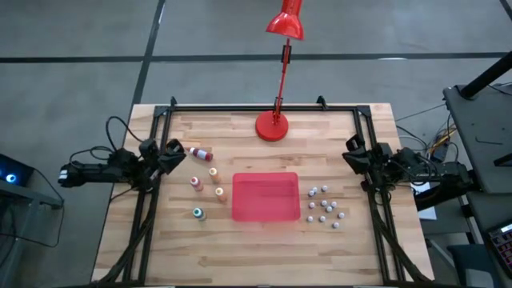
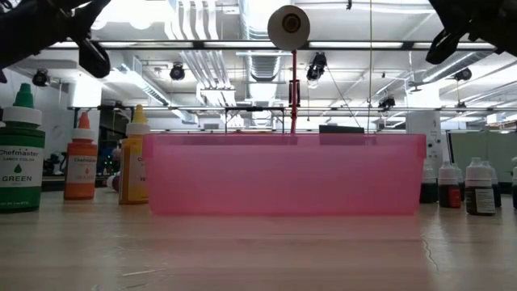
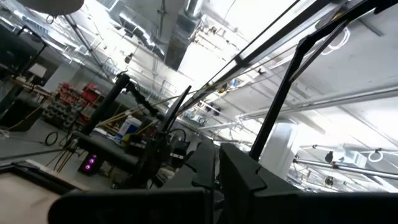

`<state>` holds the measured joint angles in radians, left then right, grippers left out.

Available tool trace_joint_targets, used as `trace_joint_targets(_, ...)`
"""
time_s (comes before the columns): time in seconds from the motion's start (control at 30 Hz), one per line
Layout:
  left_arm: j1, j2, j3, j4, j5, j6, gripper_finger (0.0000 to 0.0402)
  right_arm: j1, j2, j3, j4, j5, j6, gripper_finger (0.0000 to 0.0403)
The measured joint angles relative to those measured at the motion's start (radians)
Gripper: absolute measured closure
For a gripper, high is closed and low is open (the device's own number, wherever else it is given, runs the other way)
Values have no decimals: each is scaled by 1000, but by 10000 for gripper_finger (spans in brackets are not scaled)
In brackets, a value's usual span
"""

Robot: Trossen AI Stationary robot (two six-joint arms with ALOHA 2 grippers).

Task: Pick & Place food coloring
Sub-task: Put the top large yellow food coloring bottle into the red bin

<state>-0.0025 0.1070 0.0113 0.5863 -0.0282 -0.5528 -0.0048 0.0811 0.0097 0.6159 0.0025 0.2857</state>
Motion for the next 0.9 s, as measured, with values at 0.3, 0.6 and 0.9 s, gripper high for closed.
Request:
trace_joint_targets(0.3,0,0,1,1,0,1,402,0,0,0,-8,0,3,374)
trace_joint_targets(0.6,0,0,0,0,0,2,402,0,0,0,-12,0,3,374)
trace_joint_targets(0.9,0,1,10,0,0,1,402,0,0,0,-13,0,3,374)
